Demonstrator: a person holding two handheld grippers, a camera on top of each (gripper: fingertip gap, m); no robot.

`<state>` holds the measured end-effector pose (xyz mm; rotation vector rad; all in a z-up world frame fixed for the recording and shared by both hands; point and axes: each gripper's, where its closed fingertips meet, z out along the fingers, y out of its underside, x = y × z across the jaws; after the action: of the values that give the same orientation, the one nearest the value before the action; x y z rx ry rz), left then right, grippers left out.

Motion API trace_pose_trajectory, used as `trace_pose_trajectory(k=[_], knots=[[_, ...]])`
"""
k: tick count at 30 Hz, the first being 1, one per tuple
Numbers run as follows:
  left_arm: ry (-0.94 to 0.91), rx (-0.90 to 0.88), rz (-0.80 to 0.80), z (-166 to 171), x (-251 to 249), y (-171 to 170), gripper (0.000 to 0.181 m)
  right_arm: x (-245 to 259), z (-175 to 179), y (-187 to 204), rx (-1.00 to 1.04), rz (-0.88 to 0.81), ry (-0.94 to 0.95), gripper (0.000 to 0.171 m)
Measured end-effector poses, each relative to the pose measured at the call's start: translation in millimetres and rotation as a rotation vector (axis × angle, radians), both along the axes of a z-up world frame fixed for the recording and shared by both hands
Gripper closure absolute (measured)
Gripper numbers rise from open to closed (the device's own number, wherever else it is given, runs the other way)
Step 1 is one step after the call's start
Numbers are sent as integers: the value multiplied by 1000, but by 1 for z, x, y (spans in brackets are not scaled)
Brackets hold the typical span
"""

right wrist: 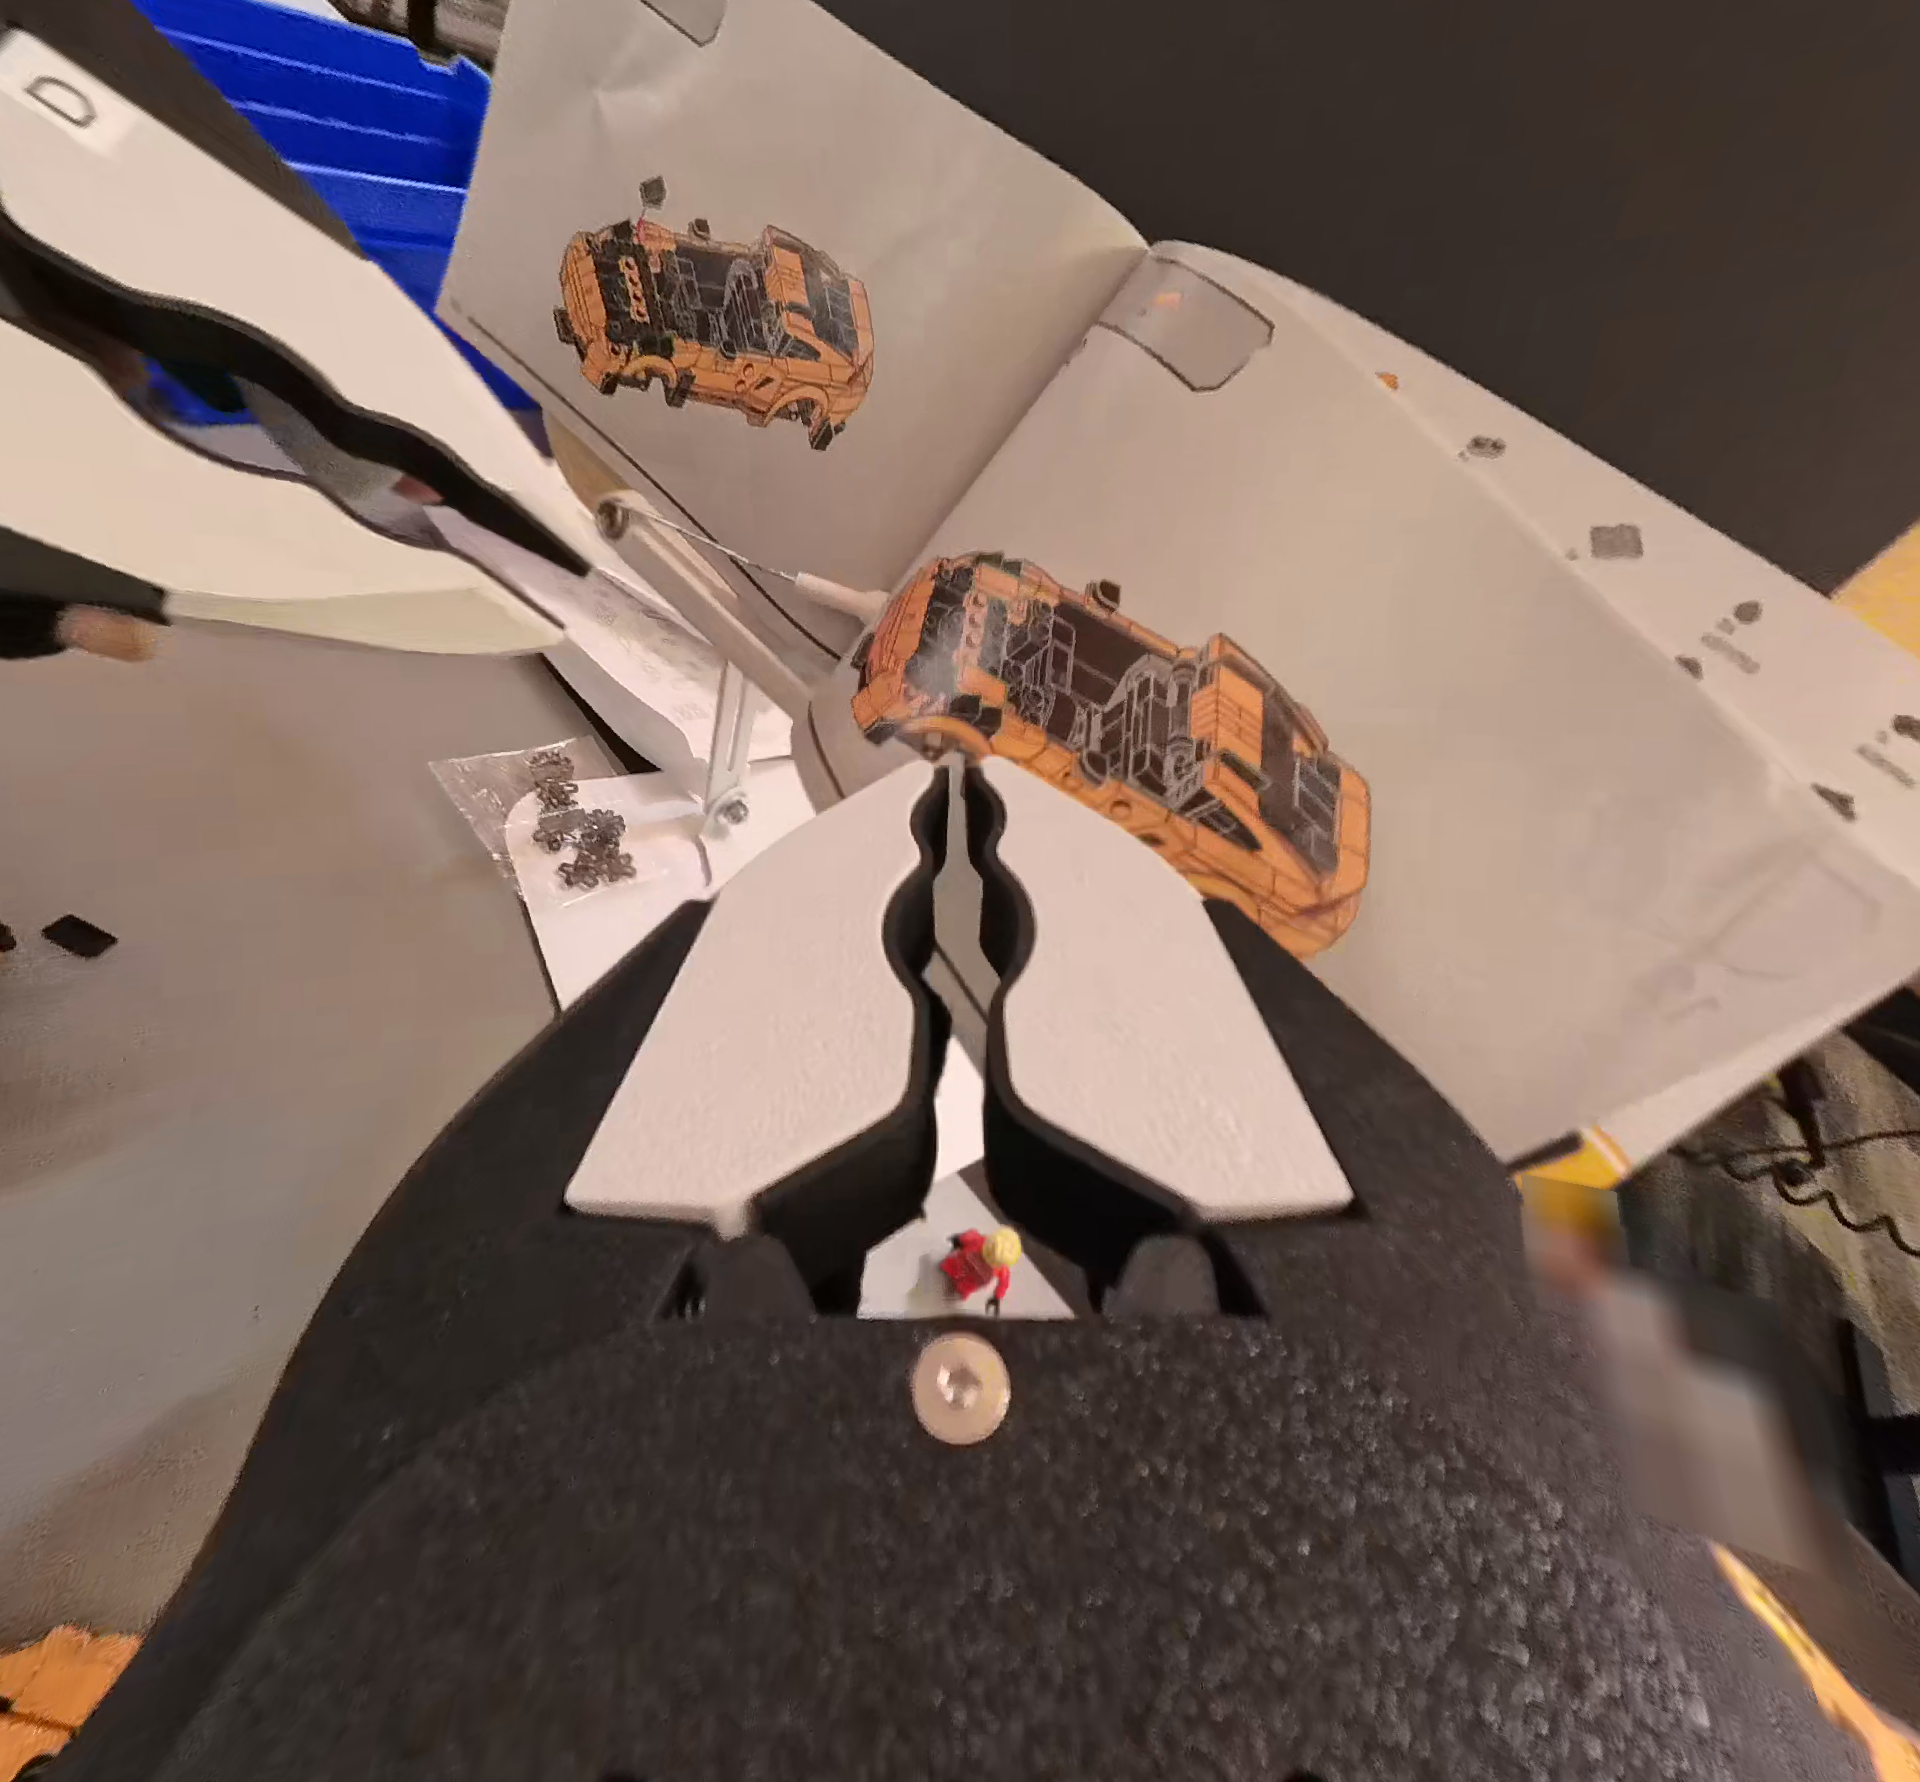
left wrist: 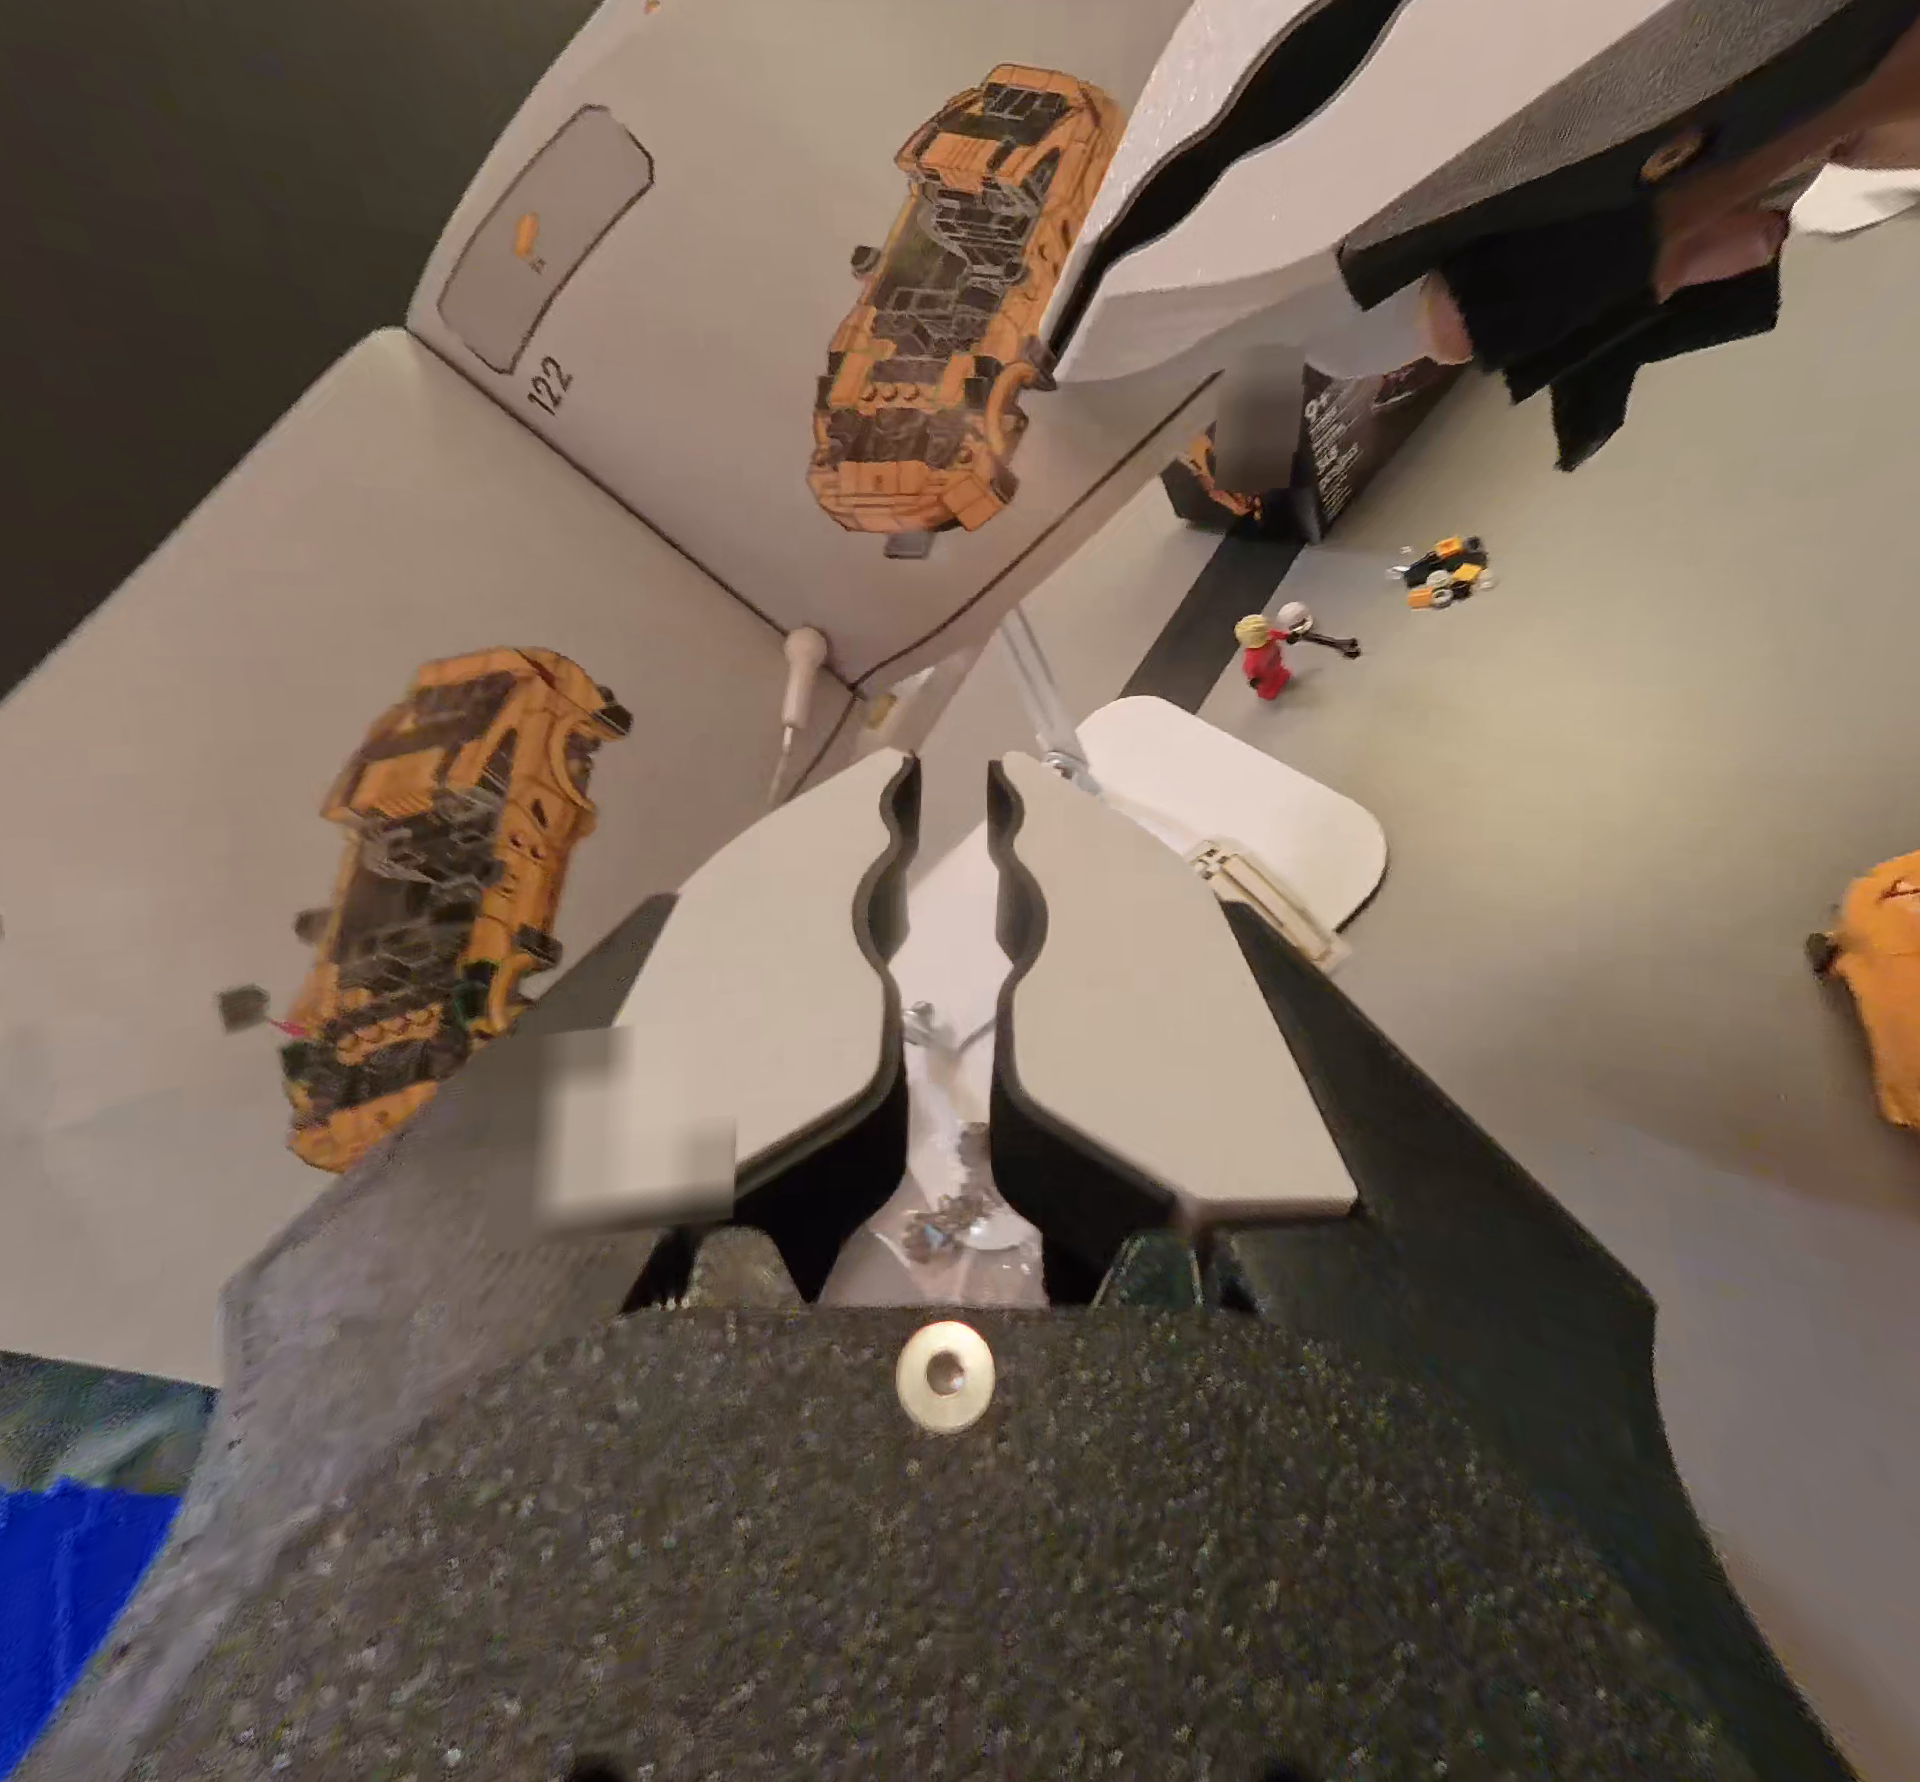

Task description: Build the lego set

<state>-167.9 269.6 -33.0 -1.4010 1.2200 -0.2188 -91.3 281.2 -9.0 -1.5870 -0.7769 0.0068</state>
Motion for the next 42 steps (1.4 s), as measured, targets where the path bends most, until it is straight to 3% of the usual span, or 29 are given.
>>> trace_pose_trajectory(k=[4,11,14,17,24,28,35,42], knots=[[-1,-13,29,-12,1,-1,172,6,-6,4,16,-49,-45,169],[174,35,166,-11,1,59,163,26,-3,43,24,-157,-193,169],[296,97,180,-13,3,79,170,30,0,51,37,-161,-224,170],[375,78,143,-17,5,76,181,32,-2,58,40,-178,-270,170],[343,64,135,-18,5,74,181,48,1,68,6,-269,-244,169],[324,57,124,-19,5,73,181,31,13,64,42,-215,-233,170],[280,109,67,-14,5,67,181,25,-2,79,10,-212,-265,171],[365,191,27,-17,12,62,181,10,-9,82,-1,-171,-236,171]])
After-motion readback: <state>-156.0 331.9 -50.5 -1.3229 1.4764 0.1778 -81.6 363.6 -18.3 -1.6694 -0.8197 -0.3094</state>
